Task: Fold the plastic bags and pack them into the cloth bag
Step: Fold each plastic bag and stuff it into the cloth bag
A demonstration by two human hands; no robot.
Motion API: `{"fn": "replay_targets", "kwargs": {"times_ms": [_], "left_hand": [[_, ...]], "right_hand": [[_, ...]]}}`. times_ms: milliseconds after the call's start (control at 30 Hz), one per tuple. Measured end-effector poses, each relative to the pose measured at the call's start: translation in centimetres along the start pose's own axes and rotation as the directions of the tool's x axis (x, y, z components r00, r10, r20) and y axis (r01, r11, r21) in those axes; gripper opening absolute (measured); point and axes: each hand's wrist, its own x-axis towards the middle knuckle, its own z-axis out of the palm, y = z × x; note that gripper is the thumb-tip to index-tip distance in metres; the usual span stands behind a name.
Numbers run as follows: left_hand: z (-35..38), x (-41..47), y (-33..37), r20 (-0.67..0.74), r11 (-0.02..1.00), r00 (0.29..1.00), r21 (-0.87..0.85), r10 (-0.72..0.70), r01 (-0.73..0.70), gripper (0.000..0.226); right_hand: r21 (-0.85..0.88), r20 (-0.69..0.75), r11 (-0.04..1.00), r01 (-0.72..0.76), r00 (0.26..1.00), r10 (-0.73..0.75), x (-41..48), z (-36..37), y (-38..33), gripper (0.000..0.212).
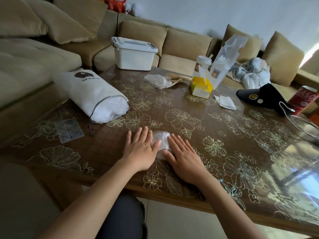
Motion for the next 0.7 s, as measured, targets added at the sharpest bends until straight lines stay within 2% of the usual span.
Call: {"fn": "replay_targets", "kwargs": {"times_ms": [100, 200, 233, 300, 367, 433, 500, 533, 600, 633, 667, 700], "left_hand": [[-0.4, 0.4, -0.1, 0.011, 0.997, 1.0, -0.081, -0.019, 0.02, 0.057], [-1.0, 0.6, -0.4, -0.108, 0.99, 0.994, -0.138, -0.029, 0.014, 0.046], [-1.2, 0.5, -0.4, -0.172, 0.995, 0.985, -0.104, -0.027, 0.009, 0.039], [-1.7, 0.4, -0.3, -0.205, 0.996, 0.978, -0.089, -0.049, 0.031, 0.026], [-2.5, 0.4, -0.2, -0.149, 0.968, 0.984, -0.242, -0.099, 0.061, 0.011], [-3.6, 0.1, -0.7, -0.124, 0.906, 0.982, -0.415, -0.144, 0.08, 0.003], [-4.5, -0.4, -1.2, -0.113, 0.772, 0.966, -0.626, -0.231, 0.111, 0.007], [-4.6, -0.8, -1.5, -0.071, 0.654, 0.954, -0.743, -0.29, 0.143, 0.009], [-4.4, -1.7, -1.6, 0.099, 0.3, 0.923, -0.928, -0.372, 0.22, 0.015], [-4.2, -2.3, -1.7, 0.194, 0.13, 0.906, -0.957, -0.377, 0.259, 0.019], [-3.9, -2.9, -1.6, 0.271, 0.005, 0.891, -0.956, -0.366, 0.293, 0.02], [-3.6, -3.4, -1.4, 0.321, -0.06, 0.881, -0.945, -0.348, 0.321, 0.018]], "right_hand": [[-0.017, -0.008, 1.0, 0.017, 1.0, -0.017, -0.1, 0.0, -0.2, 0.106], [0.011, -0.03, 1.0, 0.014, 0.999, -0.014, -0.1, -0.1, -0.4, 0.086], [0.04, -0.078, 0.999, 0.013, 0.997, -0.01, -0.1, -0.2, -0.3, 0.077], [0.112, -0.283, 0.993, 0.031, 0.959, 0.003, -0.5, -0.2, -0.5, 0.062], [0.167, -0.492, 0.985, 0.035, 0.869, 0.053, -1.5, -0.3, -0.6, 0.051], [0.176, -0.607, 0.98, 0.088, 0.794, 0.038, -2.7, -0.3, -1.5, 0.037], [0.101, -0.643, 0.982, 0.157, 0.764, -0.056, -3.8, -0.6, -2.2, 0.038], [0.077, -0.641, 0.98, 0.185, 0.762, -0.093, -4.1, -0.6, -2.6, 0.042], [0.035, -0.623, 0.976, 0.215, 0.768, -0.147, -4.2, -0.8, -3.4, 0.049], [0.02, -0.606, 0.974, 0.228, 0.777, -0.169, -4.2, -0.8, -3.9, 0.054], [-0.007, -0.577, 0.97, 0.242, 0.791, -0.201, -4.2, -0.6, -4.4, 0.057], [-0.04, -0.543, 0.966, 0.256, 0.806, -0.236, -4.2, -0.3, -5.0, 0.061]]}}
